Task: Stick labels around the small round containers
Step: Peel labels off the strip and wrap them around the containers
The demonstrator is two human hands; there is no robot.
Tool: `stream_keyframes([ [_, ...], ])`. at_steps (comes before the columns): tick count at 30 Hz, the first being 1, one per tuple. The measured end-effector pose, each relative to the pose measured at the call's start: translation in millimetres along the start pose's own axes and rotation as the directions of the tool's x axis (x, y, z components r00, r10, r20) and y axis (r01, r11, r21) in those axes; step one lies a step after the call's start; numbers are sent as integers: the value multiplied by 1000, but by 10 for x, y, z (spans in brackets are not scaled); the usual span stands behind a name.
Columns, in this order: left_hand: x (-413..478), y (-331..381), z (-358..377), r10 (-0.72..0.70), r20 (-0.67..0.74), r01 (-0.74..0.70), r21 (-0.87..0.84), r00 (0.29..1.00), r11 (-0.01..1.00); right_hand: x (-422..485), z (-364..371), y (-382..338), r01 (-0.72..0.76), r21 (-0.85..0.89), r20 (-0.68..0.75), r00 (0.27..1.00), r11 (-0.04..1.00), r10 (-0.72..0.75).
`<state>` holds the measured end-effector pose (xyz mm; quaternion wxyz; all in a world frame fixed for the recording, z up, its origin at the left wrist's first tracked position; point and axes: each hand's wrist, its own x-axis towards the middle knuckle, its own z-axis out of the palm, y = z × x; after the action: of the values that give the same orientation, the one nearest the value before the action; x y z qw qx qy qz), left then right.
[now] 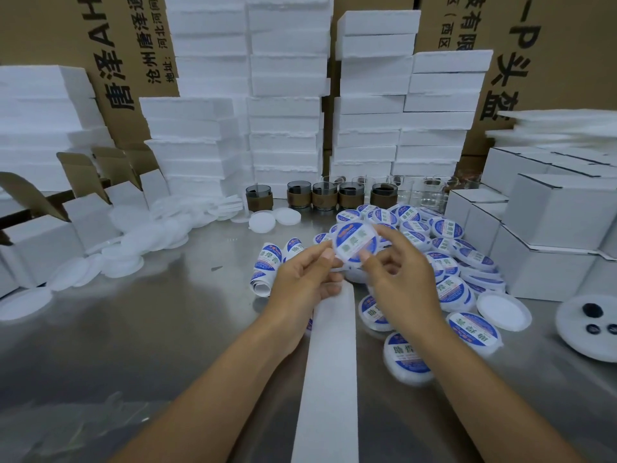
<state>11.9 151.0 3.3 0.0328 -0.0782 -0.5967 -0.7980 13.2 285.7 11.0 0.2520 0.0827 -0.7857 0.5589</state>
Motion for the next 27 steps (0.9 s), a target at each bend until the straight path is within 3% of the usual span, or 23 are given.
stream_keyframes([
  [3, 1, 36, -16, -11, -66, 11, -4, 998, 1000, 88, -158, 70, -51, -197, -132, 991, 979, 26],
  [7, -7, 101, -56, -26, -115, 17, -72, 993, 997, 105, -245, 158, -122, -536, -141, 988, 835, 54],
  [11, -44, 131, -99, -22, -113, 12, -94, 993, 995, 47, -239, 100, -173, -582, -199, 978, 794, 67],
  [13, -58, 141, -110, -27, -120, 14, -101, 992, 995, -2, -226, 38, -118, -575, -201, 980, 810, 0],
  [16, -66, 153, -124, -38, -141, 21, -120, 989, 993, -150, -113, -101, 94, -490, 25, 995, 867, -93],
  [19, -60, 161, -133, -53, -167, 26, -163, 985, 986, -313, 50, -172, 269, -439, 294, 945, 857, -147],
  [27, 211, 419, -268, 58, -234, -112, -226, 970, 968, -292, 89, -114, 287, -444, 373, 920, 849, -116],
])
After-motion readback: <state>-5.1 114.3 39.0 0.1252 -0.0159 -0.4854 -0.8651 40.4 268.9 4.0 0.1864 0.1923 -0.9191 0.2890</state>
